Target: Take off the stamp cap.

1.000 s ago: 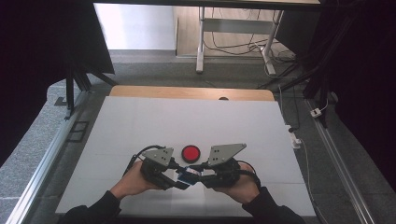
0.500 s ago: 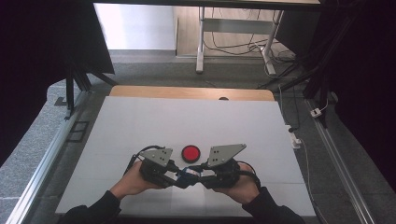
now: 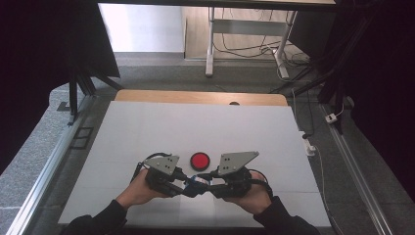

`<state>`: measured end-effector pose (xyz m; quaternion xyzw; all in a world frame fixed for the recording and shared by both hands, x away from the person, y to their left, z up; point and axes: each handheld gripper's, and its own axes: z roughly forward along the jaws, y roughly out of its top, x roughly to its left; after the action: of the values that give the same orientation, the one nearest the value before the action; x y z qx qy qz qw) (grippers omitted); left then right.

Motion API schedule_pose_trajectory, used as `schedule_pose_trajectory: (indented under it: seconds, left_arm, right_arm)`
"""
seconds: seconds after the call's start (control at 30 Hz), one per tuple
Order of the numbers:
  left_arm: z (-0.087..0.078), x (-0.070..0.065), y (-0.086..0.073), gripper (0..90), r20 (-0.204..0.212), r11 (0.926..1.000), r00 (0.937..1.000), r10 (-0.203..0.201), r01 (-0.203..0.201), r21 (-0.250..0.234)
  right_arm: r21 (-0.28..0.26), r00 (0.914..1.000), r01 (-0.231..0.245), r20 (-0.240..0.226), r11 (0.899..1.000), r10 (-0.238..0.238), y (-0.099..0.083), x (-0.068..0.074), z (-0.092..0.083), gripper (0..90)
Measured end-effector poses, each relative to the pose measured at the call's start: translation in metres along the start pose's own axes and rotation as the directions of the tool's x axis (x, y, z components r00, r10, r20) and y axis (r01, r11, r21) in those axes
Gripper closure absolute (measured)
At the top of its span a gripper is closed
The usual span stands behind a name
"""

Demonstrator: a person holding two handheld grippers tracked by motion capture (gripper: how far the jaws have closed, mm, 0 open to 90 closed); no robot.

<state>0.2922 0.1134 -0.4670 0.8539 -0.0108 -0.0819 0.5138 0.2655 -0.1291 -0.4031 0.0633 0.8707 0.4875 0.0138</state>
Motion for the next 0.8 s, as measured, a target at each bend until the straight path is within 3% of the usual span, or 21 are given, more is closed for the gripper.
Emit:
schedule_pose_trajectory:
  seconds: [0.53, 0.57, 0.8]
  left_arm:
    - [-0.0018, 0.0020, -0.0026, 69.0, 0.016, 0.9997, 0.9996, -0.023, 0.023, 0.005]
    - [-0.0020, 0.0028, -0.0035, 68.9, 0.009, 0.9993, 0.9995, -0.030, 0.030, 0.023]
    - [-0.0065, 0.0045, -0.0050, 68.9, 0.003, 0.9991, 0.9991, -0.042, 0.042, 0.006]
  right_arm:
    - [-0.016, 1.0000, 0.004, 0.006, 1.000, -0.004, -0.0008, 0.0000, 0.0006, 71.6]
    - [-0.022, 1.0000, 0.007, 0.006, 1.000, -0.007, -0.0008, 0.0001, -0.0004, 71.6]
    - [-0.038, 0.9996, 0.003, 0.028, 0.999, -0.002, -0.0009, -0.0026, -0.0073, 71.6]
